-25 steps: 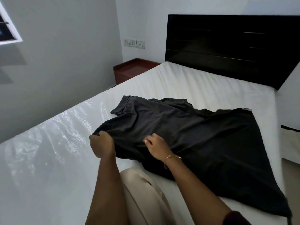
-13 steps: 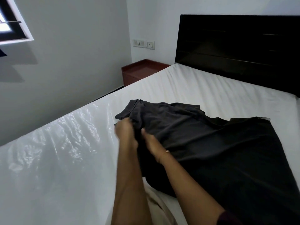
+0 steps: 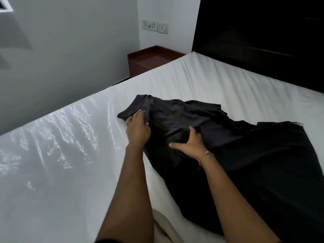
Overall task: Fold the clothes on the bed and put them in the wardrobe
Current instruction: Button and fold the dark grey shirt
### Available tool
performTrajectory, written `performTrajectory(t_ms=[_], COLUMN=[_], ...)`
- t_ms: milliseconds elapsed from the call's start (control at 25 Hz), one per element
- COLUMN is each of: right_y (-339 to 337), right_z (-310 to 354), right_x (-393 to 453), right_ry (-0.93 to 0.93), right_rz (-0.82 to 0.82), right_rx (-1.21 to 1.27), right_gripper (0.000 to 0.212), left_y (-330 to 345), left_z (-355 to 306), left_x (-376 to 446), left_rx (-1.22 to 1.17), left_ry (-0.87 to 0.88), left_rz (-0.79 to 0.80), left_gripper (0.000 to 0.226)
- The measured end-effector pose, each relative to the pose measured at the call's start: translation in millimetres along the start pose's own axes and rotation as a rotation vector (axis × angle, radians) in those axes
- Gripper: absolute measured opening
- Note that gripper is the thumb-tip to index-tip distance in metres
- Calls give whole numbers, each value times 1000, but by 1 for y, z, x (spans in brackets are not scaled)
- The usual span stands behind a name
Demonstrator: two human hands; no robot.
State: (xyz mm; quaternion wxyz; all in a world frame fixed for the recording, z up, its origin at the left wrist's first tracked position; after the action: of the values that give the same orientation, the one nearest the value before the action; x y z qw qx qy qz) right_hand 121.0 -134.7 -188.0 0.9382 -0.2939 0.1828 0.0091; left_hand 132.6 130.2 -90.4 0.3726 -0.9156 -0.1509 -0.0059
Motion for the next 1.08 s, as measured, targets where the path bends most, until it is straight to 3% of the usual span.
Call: performTrajectory(t_ms=[80,200,280,320,440,520,560,640,720,800,840,960,1000,1080], right_y=[15,13,-8,-13,7,38,56,94,110,115,119,146,153,152], right_z=[4,21,33,36,51,69,70,62,58,71,74,63,64,81], right_x=[-1,-6,-3,-1,-18,-39,-51,-72,-81,-78,-80,-85,-88,-91], right_ry=[-2,-57,-82,-83,-91,-118,-128,-198,-316,-414,-425,-472,-505,-529], right_rz=[17,-122,-186,-166,38,208,287,411,351,219,238,397,413,408], right_rx=[-357,-561,-426,-290,167,204,79,-313,-620,-671,-669,-806,-820,-698], right_gripper=[152,91,55,47,30,81,92,80,101,80,78,139,133,65], left_y=[32,55,31,9,-58,-69,-63,-50,-51,-63,-67,-73,-75,-82], left_z=[15,27,34,41,79,106,115,129,132,133,137,155,160,165], left_x=[10,19,27,28,12,1,-3,-4,-4,-8,-12,-23,-27,-35], left_rx=[169,339,349,309,224,235,256,268,165,29,-30,-213,-273,-355], left_ry=[127,177,96,13,-278,-390,-401,-351,-269,-246,-261,-320,-327,-341], left_rz=[198,305,180,76,-200,-171,-98,-20,-120,-248,-285,-340,-364,-427], left_gripper=[67,58,35,32,49,58,63,64,50,42,40,33,30,20])
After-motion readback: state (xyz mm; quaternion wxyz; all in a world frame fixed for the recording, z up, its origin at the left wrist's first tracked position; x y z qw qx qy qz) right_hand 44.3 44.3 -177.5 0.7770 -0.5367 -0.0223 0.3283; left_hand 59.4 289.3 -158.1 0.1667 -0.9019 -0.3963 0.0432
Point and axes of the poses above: each hand's wrist, its own x-axis towards the middle knuckle, its own y-axis out of the palm, z = x × y, the point moved 10 cm from there along x, towards the middle knuckle, and after that the axes turned 2 degrees about y, right-handed, at the moved point
